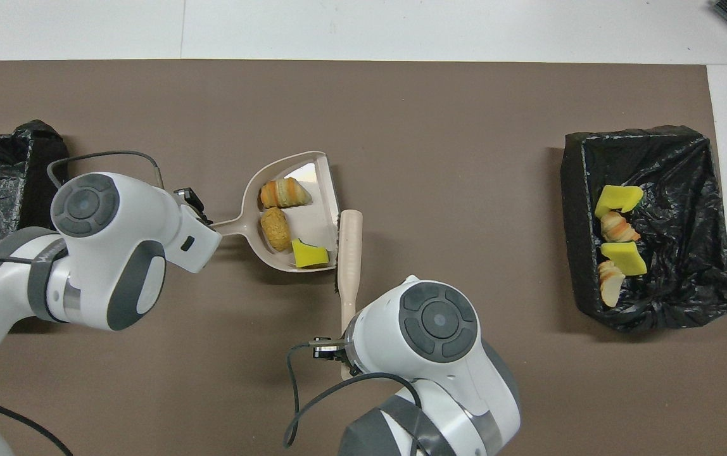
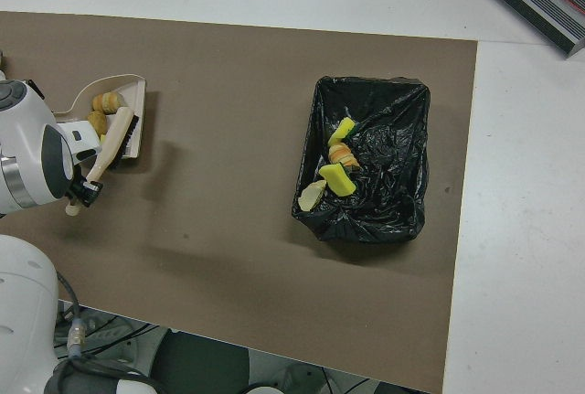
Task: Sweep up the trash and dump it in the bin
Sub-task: 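Carry the loaded dustpan toward the bin with the left gripper, then tilt the dustpan over the bin to dump the trash with the left gripper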
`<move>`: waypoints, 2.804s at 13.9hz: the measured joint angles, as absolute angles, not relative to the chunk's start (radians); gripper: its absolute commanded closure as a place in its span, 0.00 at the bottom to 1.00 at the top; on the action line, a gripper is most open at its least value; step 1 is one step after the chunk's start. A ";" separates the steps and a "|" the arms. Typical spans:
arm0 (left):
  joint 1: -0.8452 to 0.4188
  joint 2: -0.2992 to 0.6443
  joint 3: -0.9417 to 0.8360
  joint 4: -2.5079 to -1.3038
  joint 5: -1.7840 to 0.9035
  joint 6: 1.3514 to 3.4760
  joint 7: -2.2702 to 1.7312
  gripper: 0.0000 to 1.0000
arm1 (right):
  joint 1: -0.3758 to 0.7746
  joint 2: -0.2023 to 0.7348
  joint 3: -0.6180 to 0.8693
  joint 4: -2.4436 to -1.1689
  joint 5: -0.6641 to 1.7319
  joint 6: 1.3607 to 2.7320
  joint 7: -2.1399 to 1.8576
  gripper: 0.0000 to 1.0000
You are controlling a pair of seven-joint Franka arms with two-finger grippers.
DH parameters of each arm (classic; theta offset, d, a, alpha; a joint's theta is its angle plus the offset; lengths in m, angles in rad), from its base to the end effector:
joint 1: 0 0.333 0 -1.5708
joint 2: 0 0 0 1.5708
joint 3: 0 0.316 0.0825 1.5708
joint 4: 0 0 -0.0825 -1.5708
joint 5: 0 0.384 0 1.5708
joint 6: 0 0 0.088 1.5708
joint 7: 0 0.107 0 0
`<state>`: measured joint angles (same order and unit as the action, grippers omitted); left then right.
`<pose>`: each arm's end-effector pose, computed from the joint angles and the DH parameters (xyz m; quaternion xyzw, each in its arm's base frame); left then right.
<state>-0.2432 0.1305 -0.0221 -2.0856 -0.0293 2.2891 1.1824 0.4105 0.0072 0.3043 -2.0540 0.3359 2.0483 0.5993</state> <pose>0.5547 -0.1512 0.3703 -0.7549 0.6547 -0.0384 0.0047 0.4040 0.3742 0.4351 -0.9886 0.0207 0.0960 0.1142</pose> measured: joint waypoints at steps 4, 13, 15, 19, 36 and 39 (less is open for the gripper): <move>-0.127 0.187 -0.021 -1.866 -0.032 2.071 1.325 1.00 | 0.418 -0.022 0.314 -2.074 0.327 2.023 0.600 1.00; 0.141 0.257 -0.020 -1.641 -0.032 1.924 1.585 1.00 | 0.737 0.037 0.324 -2.172 0.161 2.140 0.967 1.00; 0.215 0.262 -0.018 -1.631 -0.032 1.924 1.684 1.00 | 0.755 0.045 0.324 -2.172 0.157 2.141 0.985 1.00; 0.376 0.270 -0.016 -1.598 -0.032 1.924 1.897 1.00 | 0.764 0.050 0.323 -2.179 0.157 2.159 0.986 1.00; 0.430 0.301 -0.033 -1.518 0.705 2.039 1.812 1.00 | 0.725 0.091 0.313 -2.165 0.157 2.218 0.994 0.00; 0.406 0.245 -0.033 -1.559 0.833 2.039 1.742 1.00 | 0.633 0.092 0.309 -2.097 0.157 2.220 0.992 0.00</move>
<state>0.4065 0.2454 -0.0332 -1.5586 0.8330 2.0392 1.7420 0.6333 0.0917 0.3094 -2.0969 0.1570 2.2200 0.9919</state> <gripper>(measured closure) 0.674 0.000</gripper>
